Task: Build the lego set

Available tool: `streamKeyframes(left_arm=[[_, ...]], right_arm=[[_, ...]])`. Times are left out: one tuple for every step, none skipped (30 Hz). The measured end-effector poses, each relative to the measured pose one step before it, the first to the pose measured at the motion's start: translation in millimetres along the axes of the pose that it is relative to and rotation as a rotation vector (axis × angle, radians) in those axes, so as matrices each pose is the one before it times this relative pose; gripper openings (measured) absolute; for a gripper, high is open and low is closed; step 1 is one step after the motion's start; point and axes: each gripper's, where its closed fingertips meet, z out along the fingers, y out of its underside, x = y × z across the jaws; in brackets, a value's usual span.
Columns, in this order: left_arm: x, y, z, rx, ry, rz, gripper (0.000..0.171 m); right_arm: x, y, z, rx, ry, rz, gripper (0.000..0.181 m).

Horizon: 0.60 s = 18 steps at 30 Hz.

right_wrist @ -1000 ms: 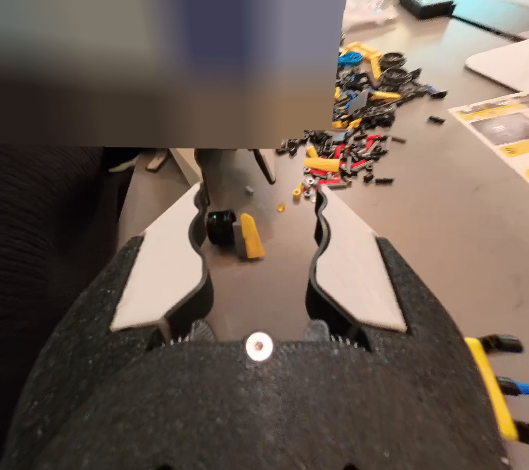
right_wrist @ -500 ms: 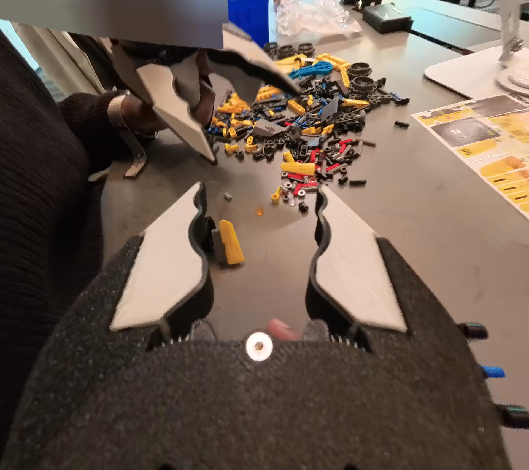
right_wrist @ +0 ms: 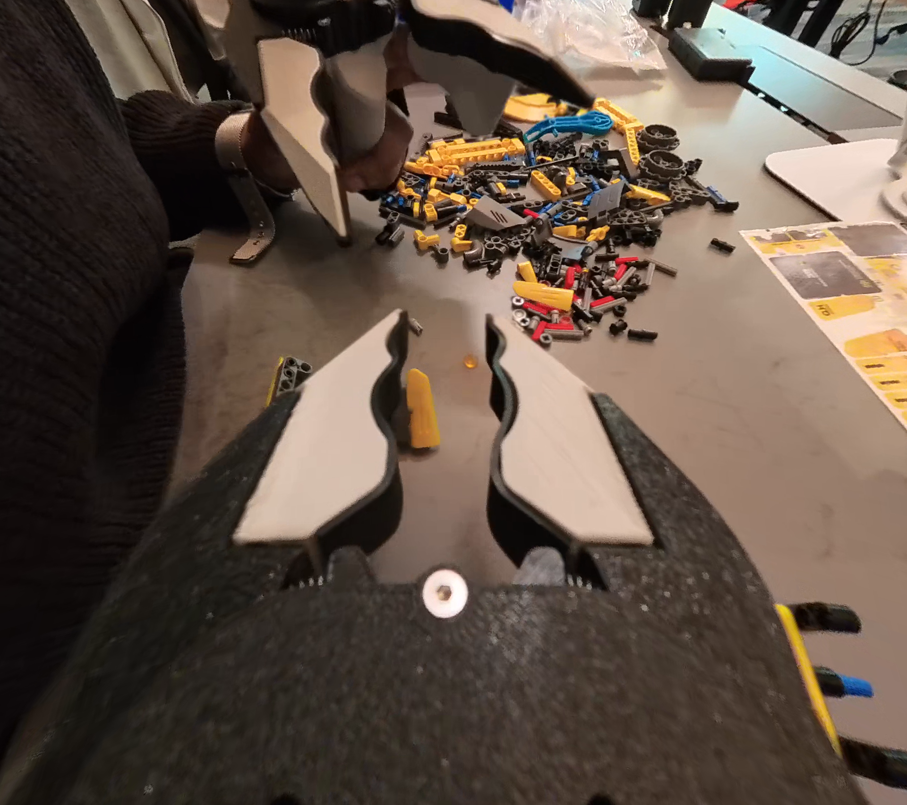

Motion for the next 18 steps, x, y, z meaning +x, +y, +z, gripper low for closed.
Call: streamKeyframes(left_arm=[[0.15,-4.99,-2.19,0.02254,-0.0219,0.0293,0.124],[-0.68,-5.03,-2.67,0.02359,-0.0246,0.0295,0.123],[-1.96,-4.85,-2.82,0.02325,-0.0288,0.0243,0.123],[-3.20,-4.67,-2.78,0.02437,-0.0312,0.0182,0.122],[-4.12,-3.69,-2.46,0.02227,-0.0325,0.0142,0.120],[-5.56,-3.02,-2.03,0.02120,-0.0373,0.0119,0.115],[-5.36,-1.74,-1.87,0.01806,-0.0340,0.0128,0.102],[-2.69,-1.06,-2.15,0.01698,-0.0184,0.0141,0.079],[-2.78,-2.69,-2.32,0.02677,-0.0190,0.0037,0.064],[-6.77,-3.97,-2.04,0.03330,-0.0428,-0.0165,0.067],[-2.30,-1.18,-1.60,0.01675,-0.0066,-0.0157,0.044],[0.09,2.25,-0.20,-0.00610,0.0163,-0.0227,0.032],[0.03,4.08,0.34,-0.02474,0.0185,-0.0225,0.016],[-0.02,2.57,0.27,-0.01309,0.0140,-0.0115,0.000],[-0.49,2.58,0.99,-0.01137,0.0055,-0.0046,0.000],[-2.13,4.46,1.58,-0.02232,-0.0141,0.0026,0.000],[0.92,1.89,1.28,-0.00599,-0.0066,0.0326,0.000],[0.30,-1.37,-0.08,0.00790,-0.0208,0.0402,0.000]], right_arm=[[0.72,-0.79,-0.61,0.0051,0.0058,-0.0014,0.025],[0.56,-0.93,-0.65,0.0064,0.0059,-0.0036,0.022],[0.93,-1.07,-0.82,0.0071,0.0077,-0.0057,0.020],[1.40,-1.47,-1.14,0.0084,0.0121,-0.0101,0.014],[1.94,-1.93,-1.45,0.0117,0.0169,-0.0166,0.010],[2.51,-2.50,-2.06,0.0137,0.0224,-0.0217,0.004],[3.71,-4.41,-2.92,0.0239,0.0333,-0.0268,0.000],[4.02,-6.67,-3.56,0.0364,0.0373,-0.0266,0.000],[3.21,-6.46,-3.01,0.0344,0.0282,-0.0175,0.000],[2.48,-5.11,-2.34,0.0247,0.0196,-0.0064,0.000],[0.05,-3.71,-1.53,0.0183,0.0019,-0.0011,0.000],[0.27,-1.58,-0.62,0.0070,0.0011,0.0037,0.000],[2.62,-0.24,-0.33,0.0005,0.0162,0.0024,0.000],[2.77,-0.65,-0.62,0.0032,0.0193,-0.0080,0.000],[3.77,-1.10,-0.77,0.0071,0.0264,-0.0110,0.001],[5.66,-1.64,-0.70,0.0107,0.0402,-0.0054,0.009],[6.10,-1.72,-0.97,0.0111,0.0447,0.0074,0.022],[6.55,-1.04,-1.11,0.0058,0.0492,0.0149,0.032]])
